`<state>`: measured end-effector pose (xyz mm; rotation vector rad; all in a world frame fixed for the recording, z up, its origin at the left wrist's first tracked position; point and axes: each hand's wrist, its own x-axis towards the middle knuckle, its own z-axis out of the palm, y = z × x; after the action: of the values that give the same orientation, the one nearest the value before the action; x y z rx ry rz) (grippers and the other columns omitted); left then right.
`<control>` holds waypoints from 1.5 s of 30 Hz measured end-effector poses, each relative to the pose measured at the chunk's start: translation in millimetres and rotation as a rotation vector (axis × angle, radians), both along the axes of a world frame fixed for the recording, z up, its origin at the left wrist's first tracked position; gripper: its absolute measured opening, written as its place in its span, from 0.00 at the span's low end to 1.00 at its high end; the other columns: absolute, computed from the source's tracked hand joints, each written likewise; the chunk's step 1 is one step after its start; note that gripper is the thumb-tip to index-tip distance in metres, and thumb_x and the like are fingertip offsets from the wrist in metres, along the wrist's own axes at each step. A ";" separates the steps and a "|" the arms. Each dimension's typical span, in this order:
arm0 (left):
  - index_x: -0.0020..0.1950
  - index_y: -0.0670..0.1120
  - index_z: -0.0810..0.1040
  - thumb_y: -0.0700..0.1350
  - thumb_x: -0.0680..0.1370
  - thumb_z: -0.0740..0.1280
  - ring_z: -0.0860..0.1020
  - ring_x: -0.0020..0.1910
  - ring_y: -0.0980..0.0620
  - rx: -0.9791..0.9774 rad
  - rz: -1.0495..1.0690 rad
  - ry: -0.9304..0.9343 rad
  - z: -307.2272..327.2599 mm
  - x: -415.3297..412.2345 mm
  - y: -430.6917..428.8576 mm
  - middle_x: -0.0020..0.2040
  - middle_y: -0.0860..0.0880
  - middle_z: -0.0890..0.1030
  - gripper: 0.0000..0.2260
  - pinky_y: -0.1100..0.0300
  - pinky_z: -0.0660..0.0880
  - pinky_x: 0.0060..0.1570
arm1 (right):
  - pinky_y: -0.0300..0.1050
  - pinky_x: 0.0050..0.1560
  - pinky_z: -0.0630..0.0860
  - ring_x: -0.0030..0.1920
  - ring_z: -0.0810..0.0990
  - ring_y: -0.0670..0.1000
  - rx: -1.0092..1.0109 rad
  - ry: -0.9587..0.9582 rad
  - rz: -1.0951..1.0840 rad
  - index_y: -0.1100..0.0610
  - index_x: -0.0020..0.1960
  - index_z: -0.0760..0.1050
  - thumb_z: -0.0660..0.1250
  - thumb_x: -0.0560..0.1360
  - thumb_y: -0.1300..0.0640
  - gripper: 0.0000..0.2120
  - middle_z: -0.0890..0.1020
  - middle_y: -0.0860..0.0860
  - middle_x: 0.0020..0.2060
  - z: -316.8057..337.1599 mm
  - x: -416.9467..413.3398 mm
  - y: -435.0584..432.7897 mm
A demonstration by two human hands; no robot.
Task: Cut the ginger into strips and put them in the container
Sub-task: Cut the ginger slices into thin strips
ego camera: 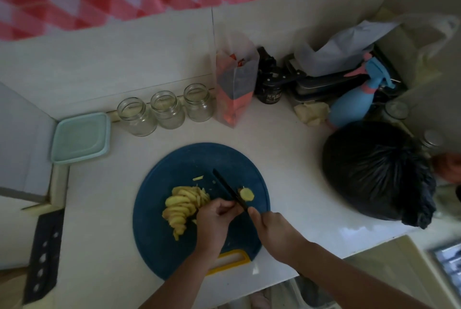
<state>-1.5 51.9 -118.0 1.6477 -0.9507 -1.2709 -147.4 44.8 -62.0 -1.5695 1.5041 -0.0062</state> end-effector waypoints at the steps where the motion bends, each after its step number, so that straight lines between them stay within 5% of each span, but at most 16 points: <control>1: 0.41 0.45 0.82 0.39 0.70 0.74 0.83 0.40 0.52 0.005 0.000 -0.007 -0.3 -0.5 0.3 0.38 0.50 0.84 0.03 0.58 0.78 0.44 | 0.49 0.45 0.73 0.40 0.76 0.57 0.003 0.014 0.005 0.58 0.39 0.68 0.45 0.82 0.44 0.24 0.74 0.57 0.36 -3.6 1.3 -0.9; 5: 0.43 0.44 0.82 0.39 0.70 0.74 0.83 0.41 0.53 0.006 0.009 -0.024 0.6 -1.5 0.6 0.39 0.50 0.85 0.03 0.58 0.79 0.44 | 0.51 0.47 0.75 0.44 0.79 0.59 -0.011 0.015 -0.028 0.51 0.36 0.63 0.46 0.83 0.45 0.20 0.74 0.55 0.36 -4.6 8.8 -5.3; 11: 0.44 0.45 0.83 0.38 0.71 0.74 0.83 0.42 0.55 0.024 0.022 0.020 8.3 -1.7 0.2 0.40 0.52 0.85 0.04 0.65 0.77 0.43 | 0.43 0.32 0.71 0.29 0.73 0.48 0.153 -0.087 -0.269 0.56 0.39 0.70 0.48 0.79 0.37 0.26 0.74 0.53 0.32 -9.1 8.0 -13.6; 16: 0.42 0.46 0.82 0.35 0.70 0.73 0.82 0.39 0.59 0.024 0.051 0.024 14.1 -3.7 0.1 0.37 0.54 0.85 0.06 0.70 0.75 0.40 | 0.37 0.21 0.63 0.18 0.64 0.45 0.293 -0.279 -0.355 0.58 0.37 0.65 0.52 0.78 0.37 0.25 0.68 0.48 0.22 -0.8 -7.4 -8.7; 41: 0.42 0.44 0.82 0.38 0.69 0.74 0.82 0.41 0.58 0.027 0.037 -0.003 13.0 -3.4 1.4 0.40 0.51 0.85 0.04 0.67 0.77 0.42 | 0.38 0.32 0.65 0.26 0.66 0.45 0.038 -0.102 -0.187 0.55 0.32 0.64 0.48 0.80 0.39 0.26 0.68 0.49 0.26 5.8 -12.9 22.3; 45: 0.41 0.46 0.82 0.39 0.70 0.74 0.82 0.40 0.57 0.022 0.041 -0.006 11.8 -2.3 1.9 0.38 0.52 0.85 0.04 0.65 0.76 0.41 | 0.48 0.38 0.73 0.32 0.71 0.50 0.050 -0.083 -0.122 0.47 0.36 0.64 0.46 0.82 0.43 0.19 0.71 0.53 0.33 10.8 -7.1 18.9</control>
<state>-3.8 53.8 -106.2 1.6807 -0.9055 -1.2538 -154.5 63.8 -51.2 -1.4196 1.5210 -0.1011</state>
